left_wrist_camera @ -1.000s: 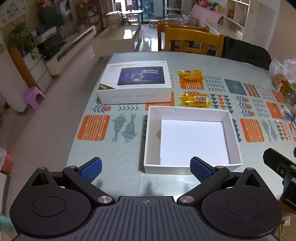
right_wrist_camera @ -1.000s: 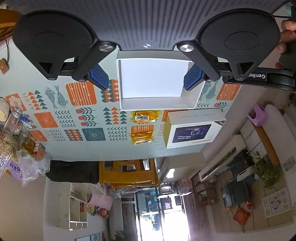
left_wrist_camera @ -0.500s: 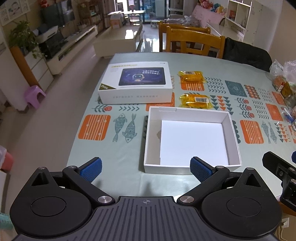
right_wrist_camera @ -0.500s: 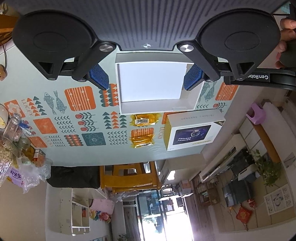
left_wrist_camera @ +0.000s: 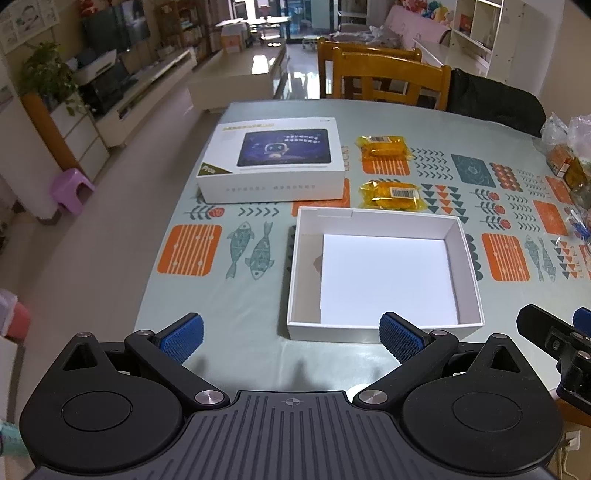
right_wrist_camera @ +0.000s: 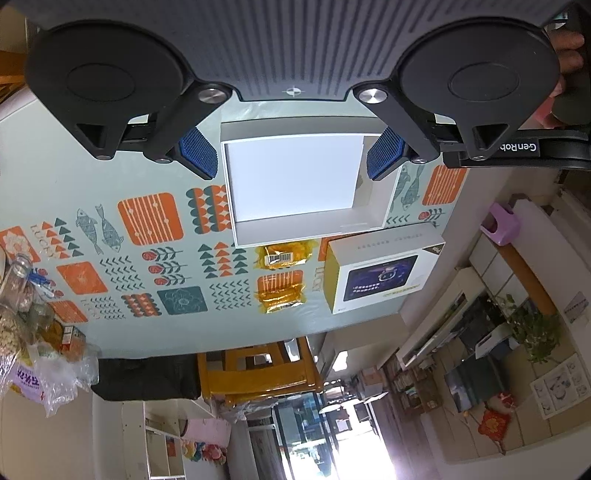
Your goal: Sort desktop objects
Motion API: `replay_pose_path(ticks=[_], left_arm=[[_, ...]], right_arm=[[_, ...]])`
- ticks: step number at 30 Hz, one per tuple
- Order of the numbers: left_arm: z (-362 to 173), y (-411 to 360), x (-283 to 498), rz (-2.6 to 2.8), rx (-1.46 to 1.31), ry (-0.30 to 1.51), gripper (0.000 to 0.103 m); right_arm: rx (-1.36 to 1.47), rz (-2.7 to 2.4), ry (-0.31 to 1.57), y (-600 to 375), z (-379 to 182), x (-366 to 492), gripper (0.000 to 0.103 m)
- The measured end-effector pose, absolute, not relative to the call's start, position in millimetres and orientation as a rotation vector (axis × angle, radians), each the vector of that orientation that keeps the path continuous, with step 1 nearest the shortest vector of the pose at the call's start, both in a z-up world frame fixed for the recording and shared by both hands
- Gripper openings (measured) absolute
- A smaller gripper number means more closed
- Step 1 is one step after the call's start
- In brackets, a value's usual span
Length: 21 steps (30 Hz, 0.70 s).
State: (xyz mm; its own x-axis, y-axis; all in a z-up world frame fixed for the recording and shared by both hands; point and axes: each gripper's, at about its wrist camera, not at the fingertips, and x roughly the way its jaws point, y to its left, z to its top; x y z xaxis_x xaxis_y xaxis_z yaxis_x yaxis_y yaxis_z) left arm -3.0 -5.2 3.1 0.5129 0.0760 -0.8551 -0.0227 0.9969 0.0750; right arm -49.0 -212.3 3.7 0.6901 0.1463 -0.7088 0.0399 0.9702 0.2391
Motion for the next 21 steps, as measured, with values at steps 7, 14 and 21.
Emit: replay_pose_path(ticks=[7, 14, 21], left_arm=[[3.0, -9.3, -1.4, 0.063, 0.056, 1.035, 0.103], [0.4, -12.9, 2.7, 0.046, 0.040, 1.054, 0.103], [-5.1, -15.5, 8.3, 0.042, 0.016, 1.077, 0.103]], right_arm=[[0.252, 0.071, 0.823, -215.0, 0.6, -44.9, 0.103], [0.251, 0.060, 0.825, -217.7, -1.1, -43.5, 0.103], [0.246, 0.053, 0.817, -220.9, -0.9, -40.7, 0.103]])
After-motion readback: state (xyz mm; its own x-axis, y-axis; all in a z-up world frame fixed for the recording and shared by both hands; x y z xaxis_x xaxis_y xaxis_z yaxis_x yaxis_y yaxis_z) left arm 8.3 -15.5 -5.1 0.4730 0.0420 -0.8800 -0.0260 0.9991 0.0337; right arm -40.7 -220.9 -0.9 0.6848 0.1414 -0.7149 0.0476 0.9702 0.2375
